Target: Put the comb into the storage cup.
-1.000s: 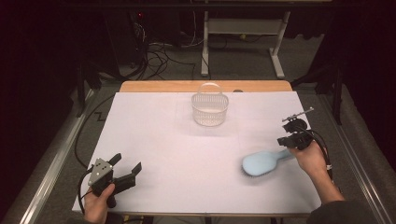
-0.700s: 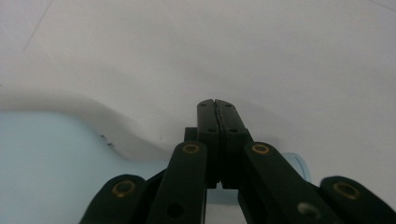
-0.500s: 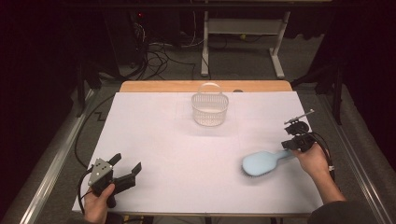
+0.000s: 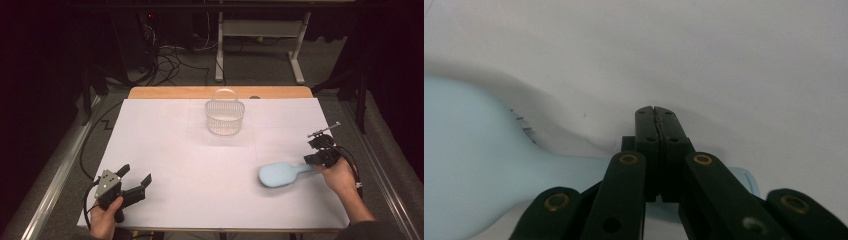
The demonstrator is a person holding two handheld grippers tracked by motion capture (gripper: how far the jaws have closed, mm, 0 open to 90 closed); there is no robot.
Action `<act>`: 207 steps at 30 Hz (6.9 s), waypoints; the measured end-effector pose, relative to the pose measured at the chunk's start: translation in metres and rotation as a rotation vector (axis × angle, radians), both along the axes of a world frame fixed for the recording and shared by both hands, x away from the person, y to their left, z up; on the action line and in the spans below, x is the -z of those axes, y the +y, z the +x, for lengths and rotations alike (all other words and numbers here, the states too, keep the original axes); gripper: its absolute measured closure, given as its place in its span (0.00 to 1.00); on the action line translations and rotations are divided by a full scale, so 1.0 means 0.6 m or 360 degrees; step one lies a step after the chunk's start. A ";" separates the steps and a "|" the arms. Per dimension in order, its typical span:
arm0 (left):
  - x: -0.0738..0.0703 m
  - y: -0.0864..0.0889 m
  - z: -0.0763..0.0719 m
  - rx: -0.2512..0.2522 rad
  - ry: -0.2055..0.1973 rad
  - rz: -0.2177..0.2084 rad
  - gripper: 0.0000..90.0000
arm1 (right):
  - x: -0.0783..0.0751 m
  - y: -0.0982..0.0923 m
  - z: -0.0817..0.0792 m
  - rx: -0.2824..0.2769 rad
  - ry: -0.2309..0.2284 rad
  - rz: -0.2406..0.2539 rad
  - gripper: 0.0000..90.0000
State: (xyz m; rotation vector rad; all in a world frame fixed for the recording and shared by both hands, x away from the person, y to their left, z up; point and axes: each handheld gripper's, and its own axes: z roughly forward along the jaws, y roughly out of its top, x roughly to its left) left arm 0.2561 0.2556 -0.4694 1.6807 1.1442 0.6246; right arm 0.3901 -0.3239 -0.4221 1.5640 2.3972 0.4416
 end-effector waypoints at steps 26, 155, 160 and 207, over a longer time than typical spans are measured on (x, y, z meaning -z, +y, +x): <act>0.001 0.000 0.001 -0.0013 0.0008 0.0005 0.17 | 0.008 -0.007 -0.068 -0.0094 -0.0030 0.0101 1.00; -0.001 -0.001 -0.001 -0.0011 -0.0006 0.0021 0.17 | 0.024 0.073 -0.153 -0.0240 -0.0036 0.0096 0.58; -0.001 -0.001 -0.001 -0.0011 -0.0006 0.0022 0.17 | 0.025 0.075 -0.151 -0.0235 -0.0033 0.0083 0.59; -0.002 -0.004 -0.002 -0.0005 -0.0018 0.0070 0.17 | 0.022 0.084 -0.157 -0.0282 -0.0144 0.0081 0.78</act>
